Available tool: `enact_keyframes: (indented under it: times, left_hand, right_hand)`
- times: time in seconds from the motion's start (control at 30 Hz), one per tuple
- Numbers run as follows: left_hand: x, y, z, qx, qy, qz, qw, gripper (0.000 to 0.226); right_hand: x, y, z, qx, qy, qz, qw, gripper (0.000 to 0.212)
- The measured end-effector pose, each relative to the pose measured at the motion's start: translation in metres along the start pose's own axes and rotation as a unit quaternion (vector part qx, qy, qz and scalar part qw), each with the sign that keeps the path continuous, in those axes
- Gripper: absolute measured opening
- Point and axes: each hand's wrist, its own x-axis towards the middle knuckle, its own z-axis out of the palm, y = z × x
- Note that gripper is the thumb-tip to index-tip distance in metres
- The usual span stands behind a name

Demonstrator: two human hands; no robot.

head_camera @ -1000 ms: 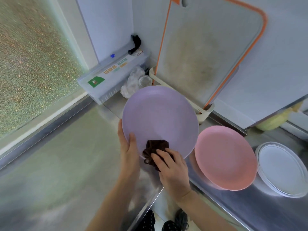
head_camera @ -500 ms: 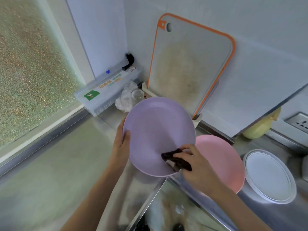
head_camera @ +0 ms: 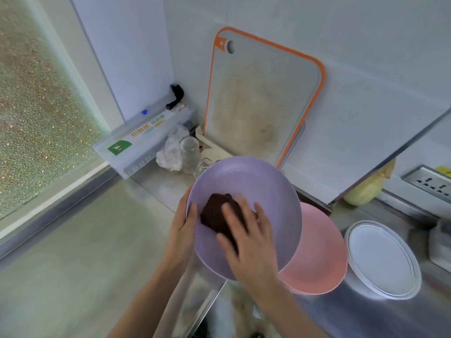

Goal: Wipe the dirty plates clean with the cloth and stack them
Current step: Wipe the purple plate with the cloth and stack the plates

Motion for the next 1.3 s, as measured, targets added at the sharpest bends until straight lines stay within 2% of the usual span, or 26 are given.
enact_keyframes:
  times: [0.07,0.1,0.2,0.33,0.47,0.57,0.63,0.73,0.87,0.93,1.03,1.13,1.23,1.3]
  left_hand:
    - [0.000,-0.001,0.004,-0.021,0.011,-0.010,1.000,0.032]
    - [-0.001,0.000,0.006,-0.026,0.009,-0.012,1.000,0.032]
    - [-0.006,-0.001,0.013,-0.035,-0.035,-0.009,0.999,0.032]
    - [-0.009,0.001,0.013,-0.032,-0.024,-0.007,0.999,0.031]
    - [0.001,0.013,0.007,-0.016,-0.019,0.014,1.000,0.042]
    - [0.007,0.018,0.012,0.008,-0.056,0.030,0.998,0.042]
    - [0.008,0.017,0.016,0.018,-0.095,0.028,0.995,0.039]
    - [0.008,0.013,0.021,0.011,-0.132,0.005,0.991,0.035]
    - [0.012,0.007,0.021,-0.011,-0.101,0.003,0.995,0.036]
    - [0.014,0.005,0.019,-0.020,-0.096,-0.003,0.995,0.040]
    - [0.013,0.005,0.020,-0.025,-0.100,0.000,0.995,0.040]
    - [0.015,0.005,0.016,-0.004,-0.092,0.019,0.996,0.042]
    - [0.011,0.009,0.009,0.020,-0.093,0.016,0.995,0.039]
    - [0.009,0.008,0.005,0.028,-0.057,0.019,0.998,0.039]
  right_hand:
    - [-0.008,0.003,0.011,-0.067,-0.035,-0.084,0.994,0.048]
    - [-0.005,0.006,0.015,-0.084,-0.041,-0.098,0.991,0.048]
    - [0.028,0.016,0.021,-0.093,-0.023,-0.077,0.992,0.049]
    - [0.065,0.045,0.014,-0.130,0.004,0.020,0.991,0.053]
    - [0.063,0.070,0.009,-0.142,0.066,0.128,0.979,0.047]
    - [0.061,0.059,0.014,-0.025,0.093,0.226,0.969,0.042]
    - [0.067,0.047,0.016,0.060,0.081,0.259,0.961,0.042]
    - [0.070,0.023,0.018,0.133,0.077,0.181,0.971,0.045]
    - [0.053,-0.008,0.018,0.198,0.057,0.019,0.978,0.044]
    - [0.040,-0.013,0.018,0.213,0.048,-0.031,0.975,0.043]
    - [0.046,-0.006,0.024,0.125,0.074,-0.074,0.987,0.044]
    - [0.073,0.006,0.031,0.008,0.099,-0.042,0.994,0.048]
    - [0.093,0.026,0.030,-0.023,0.111,0.040,0.993,0.061]
    - [0.097,0.042,0.027,-0.066,0.108,0.067,0.990,0.065]
